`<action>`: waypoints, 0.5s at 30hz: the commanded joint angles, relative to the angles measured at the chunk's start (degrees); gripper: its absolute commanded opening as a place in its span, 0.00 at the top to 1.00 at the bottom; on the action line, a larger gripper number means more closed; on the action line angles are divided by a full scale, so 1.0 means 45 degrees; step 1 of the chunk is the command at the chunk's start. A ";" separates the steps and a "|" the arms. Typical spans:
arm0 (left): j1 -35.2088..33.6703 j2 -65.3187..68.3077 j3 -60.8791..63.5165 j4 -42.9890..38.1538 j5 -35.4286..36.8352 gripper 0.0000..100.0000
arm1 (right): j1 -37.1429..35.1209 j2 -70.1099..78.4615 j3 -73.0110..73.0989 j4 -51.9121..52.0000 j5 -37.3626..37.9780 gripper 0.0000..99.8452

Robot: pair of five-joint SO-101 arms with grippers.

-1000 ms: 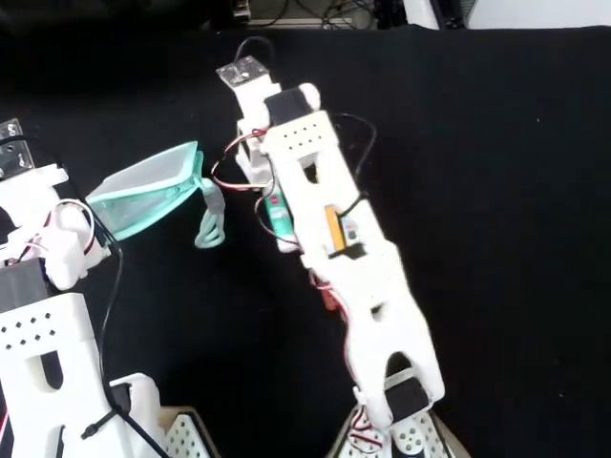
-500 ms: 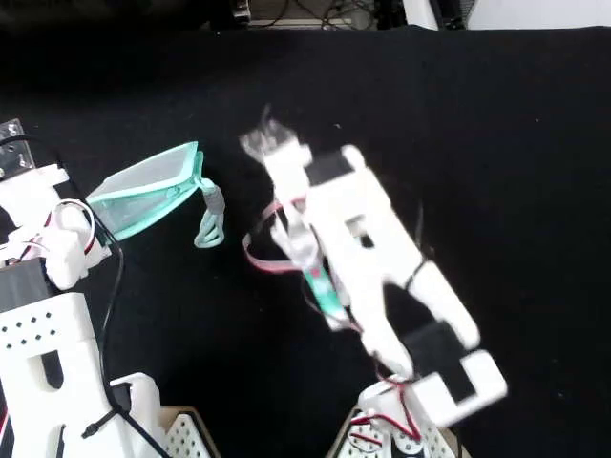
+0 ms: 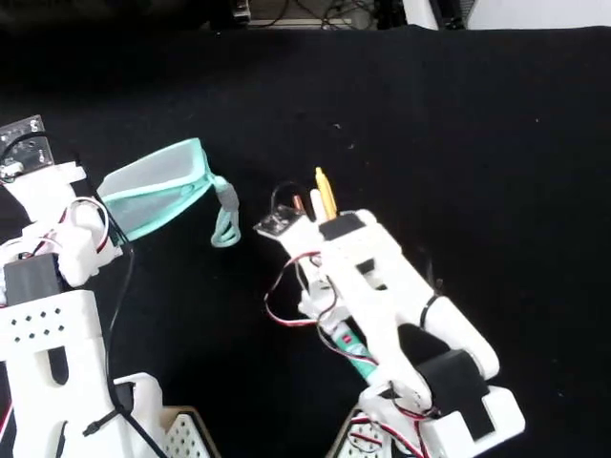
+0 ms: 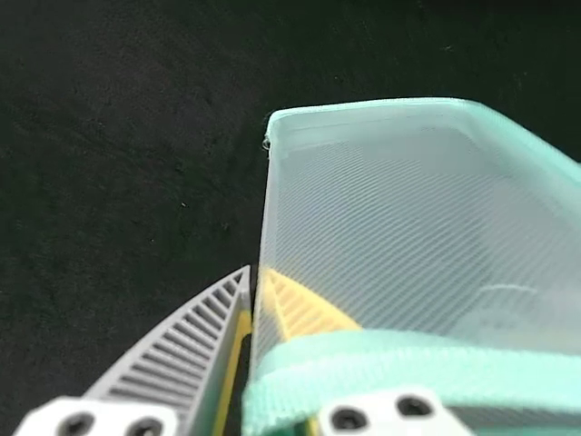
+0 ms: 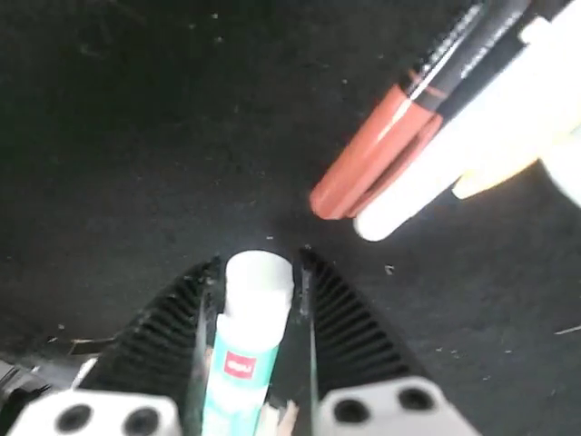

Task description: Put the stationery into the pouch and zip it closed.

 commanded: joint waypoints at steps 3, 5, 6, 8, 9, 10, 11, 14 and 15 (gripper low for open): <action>0.0186 0.0234 0.0479 0.0039 0.0117 0.97 | 0.1192 -0.0264 0.0166 -0.0195 0.1368 0.98; 0.0205 0.0274 0.0479 0.0039 0.0117 0.97 | 0.1309 -0.0264 0.0264 0.0000 0.1641 0.96; 0.0205 0.0274 0.0479 0.0039 0.0117 0.97 | 0.1289 -0.0264 0.0400 0.0117 0.1661 0.93; 0.0205 0.0293 0.0420 0.0039 0.0117 0.97 | 0.1172 -0.0264 0.0772 0.0137 0.1915 0.88; 0.0205 0.0293 0.0420 0.0039 0.0117 0.97 | 0.1153 -0.0283 0.0947 0.0078 0.2110 0.87; 0.0205 0.0293 0.0400 0.0039 0.0117 0.97 | 0.1172 -0.0283 0.1084 0.0020 0.2247 0.86; 0.0186 0.0254 0.0400 0.0039 0.0117 0.97 | 0.1231 -0.0283 0.1201 -0.0117 0.2364 0.86; 0.0127 0.0195 0.0400 0.0039 0.0117 0.97 | 0.1348 -0.0283 0.1241 -0.0195 0.2696 0.85; 0.0107 0.0195 0.0400 0.0059 0.0117 0.97 | 0.1446 -0.0283 0.1221 -0.0195 0.2852 0.85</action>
